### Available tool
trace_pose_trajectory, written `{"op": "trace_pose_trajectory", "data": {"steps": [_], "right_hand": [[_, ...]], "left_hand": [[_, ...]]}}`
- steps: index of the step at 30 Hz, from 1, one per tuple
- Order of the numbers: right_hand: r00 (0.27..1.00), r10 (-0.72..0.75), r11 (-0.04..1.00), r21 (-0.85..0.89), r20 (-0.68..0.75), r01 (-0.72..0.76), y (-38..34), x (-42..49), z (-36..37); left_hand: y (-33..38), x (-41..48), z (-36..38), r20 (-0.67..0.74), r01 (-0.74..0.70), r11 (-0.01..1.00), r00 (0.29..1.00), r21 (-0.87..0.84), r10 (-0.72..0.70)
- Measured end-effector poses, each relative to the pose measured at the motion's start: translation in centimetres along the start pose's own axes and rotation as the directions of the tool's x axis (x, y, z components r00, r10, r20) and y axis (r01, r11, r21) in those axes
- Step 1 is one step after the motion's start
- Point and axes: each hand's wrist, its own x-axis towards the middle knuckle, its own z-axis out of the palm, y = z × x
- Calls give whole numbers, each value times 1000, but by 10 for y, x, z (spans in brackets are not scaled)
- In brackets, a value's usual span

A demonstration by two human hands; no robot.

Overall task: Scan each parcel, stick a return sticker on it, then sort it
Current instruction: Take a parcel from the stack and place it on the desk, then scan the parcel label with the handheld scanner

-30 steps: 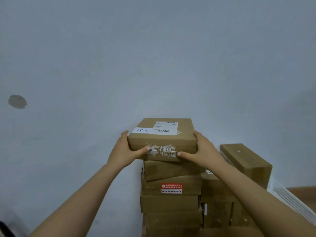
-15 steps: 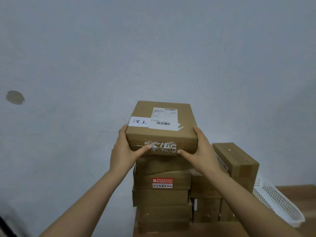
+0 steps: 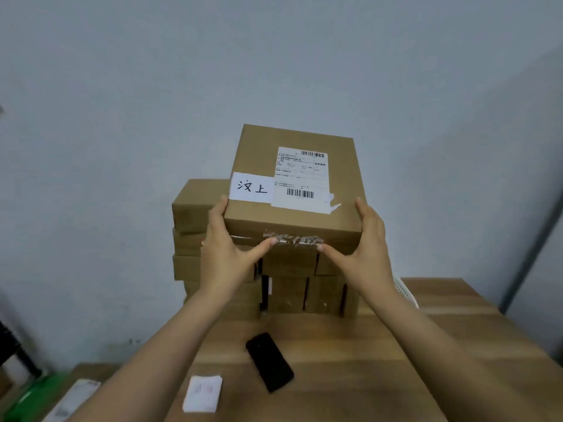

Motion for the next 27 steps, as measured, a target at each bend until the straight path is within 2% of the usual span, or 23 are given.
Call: {"op": "trace_pose_trajectory", "data": {"steps": [6,12,21,27], "right_hand": [[996,67,998,-5,61,-66,62,-83,-76],[973,189,982,-26,131,-187,119,-146,-112],[892,379,925,-128,247,-357,216,-204,-80],[822,461,887,-160,335,-433,269,-222,-45]], "left_hand": [[33,-107,51,96,60,998,993,18,-61],[33,-188,92,189,150,987,969,65,-160],[-33,-265,144,262,310,940,904,144,-338],[-86,-286,167,334,434,875,810,213,-483]]}}
